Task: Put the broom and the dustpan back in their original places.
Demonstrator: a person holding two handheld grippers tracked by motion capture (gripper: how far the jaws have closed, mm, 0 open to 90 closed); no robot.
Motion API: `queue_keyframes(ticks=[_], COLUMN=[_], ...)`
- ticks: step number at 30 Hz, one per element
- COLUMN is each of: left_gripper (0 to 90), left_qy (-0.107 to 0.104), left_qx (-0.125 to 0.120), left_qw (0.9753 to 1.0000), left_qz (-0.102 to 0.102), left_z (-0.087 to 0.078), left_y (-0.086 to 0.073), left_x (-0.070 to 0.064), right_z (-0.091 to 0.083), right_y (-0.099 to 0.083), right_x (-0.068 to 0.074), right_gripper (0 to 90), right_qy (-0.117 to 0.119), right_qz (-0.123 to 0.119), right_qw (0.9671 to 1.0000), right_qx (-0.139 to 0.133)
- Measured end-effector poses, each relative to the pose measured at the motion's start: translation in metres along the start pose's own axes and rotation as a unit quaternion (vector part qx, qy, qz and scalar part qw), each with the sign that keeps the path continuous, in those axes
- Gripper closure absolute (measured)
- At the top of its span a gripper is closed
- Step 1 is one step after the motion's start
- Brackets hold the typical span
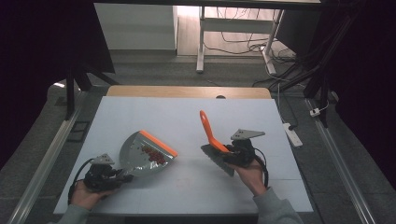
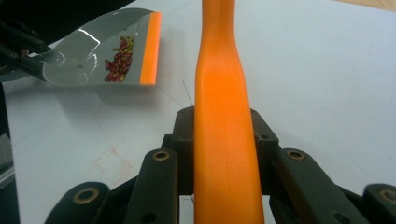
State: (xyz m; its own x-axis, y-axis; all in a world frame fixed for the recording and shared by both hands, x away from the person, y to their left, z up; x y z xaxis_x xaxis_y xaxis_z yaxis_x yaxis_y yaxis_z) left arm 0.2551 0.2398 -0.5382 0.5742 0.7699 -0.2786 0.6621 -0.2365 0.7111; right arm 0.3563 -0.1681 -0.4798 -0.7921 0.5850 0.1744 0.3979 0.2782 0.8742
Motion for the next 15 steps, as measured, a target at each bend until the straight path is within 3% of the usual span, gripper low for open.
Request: queue_keyframes(ticks=[8, 15], left_gripper=[61.7, 61.7], left_qy=[0.035, 0.068], left_qx=[-0.021, -0.034], left_qw=[0.9979, 0.9929], left_qz=[-0.05, -0.091], left_z=[-0.003, -0.003], left_y=[-0.003, -0.004], left_x=[0.001, 0.003], right_z=[-0.032, -0.045], right_y=[-0.017, -0.029], right_x=[-0.019, -0.027], right_gripper=[70.8, 70.7], right_qy=[-0.014, -0.014], right_qz=[0.05, 0.082], right_qw=[0.9986, 0.9965], right_qx=[0.002, 0.013])
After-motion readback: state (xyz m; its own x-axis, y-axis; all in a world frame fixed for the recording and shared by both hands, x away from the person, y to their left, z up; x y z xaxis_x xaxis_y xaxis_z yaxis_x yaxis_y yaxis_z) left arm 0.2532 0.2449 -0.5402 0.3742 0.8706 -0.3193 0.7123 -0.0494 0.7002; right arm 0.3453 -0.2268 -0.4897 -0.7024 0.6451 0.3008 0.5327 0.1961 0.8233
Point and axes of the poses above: each handheld gripper's, and its own axes: z roughly forward along the jaws, y roughly out of its top, x roughly to its left, the point moved 3 cm from there along z, roughly forward along the jaws, and after that the axes turned 7 degrees about -x, right-handed, at the moved point
